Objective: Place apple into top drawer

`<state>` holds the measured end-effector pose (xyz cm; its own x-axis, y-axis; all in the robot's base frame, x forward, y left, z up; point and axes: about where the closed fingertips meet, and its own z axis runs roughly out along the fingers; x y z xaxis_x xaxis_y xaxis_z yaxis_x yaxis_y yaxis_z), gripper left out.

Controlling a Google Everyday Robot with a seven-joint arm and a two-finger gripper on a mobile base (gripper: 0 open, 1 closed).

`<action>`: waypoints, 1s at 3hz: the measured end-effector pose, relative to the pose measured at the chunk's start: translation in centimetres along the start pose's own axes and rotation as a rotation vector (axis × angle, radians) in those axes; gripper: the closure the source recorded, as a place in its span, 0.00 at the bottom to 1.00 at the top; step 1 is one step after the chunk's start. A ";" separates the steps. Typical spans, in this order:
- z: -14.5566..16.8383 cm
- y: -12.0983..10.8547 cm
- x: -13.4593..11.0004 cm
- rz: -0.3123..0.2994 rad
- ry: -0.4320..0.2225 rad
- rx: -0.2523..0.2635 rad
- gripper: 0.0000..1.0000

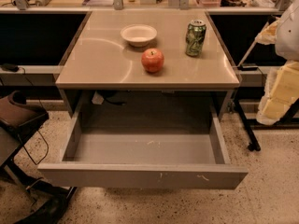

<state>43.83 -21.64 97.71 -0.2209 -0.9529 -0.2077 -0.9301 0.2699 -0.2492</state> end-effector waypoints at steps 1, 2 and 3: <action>0.0 0.0 0.0 0.000 0.000 0.000 0.00; 0.4 -0.8 -0.8 -0.021 -0.022 -0.001 0.00; 3.2 -3.3 -3.9 -0.097 -0.078 -0.052 0.00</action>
Offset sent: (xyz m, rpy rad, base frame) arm 0.0218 0.0113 -0.0064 0.0317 0.0054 0.0571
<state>48.66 -18.39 96.30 -0.1081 -0.9600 -0.2583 -0.9604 0.1679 -0.2223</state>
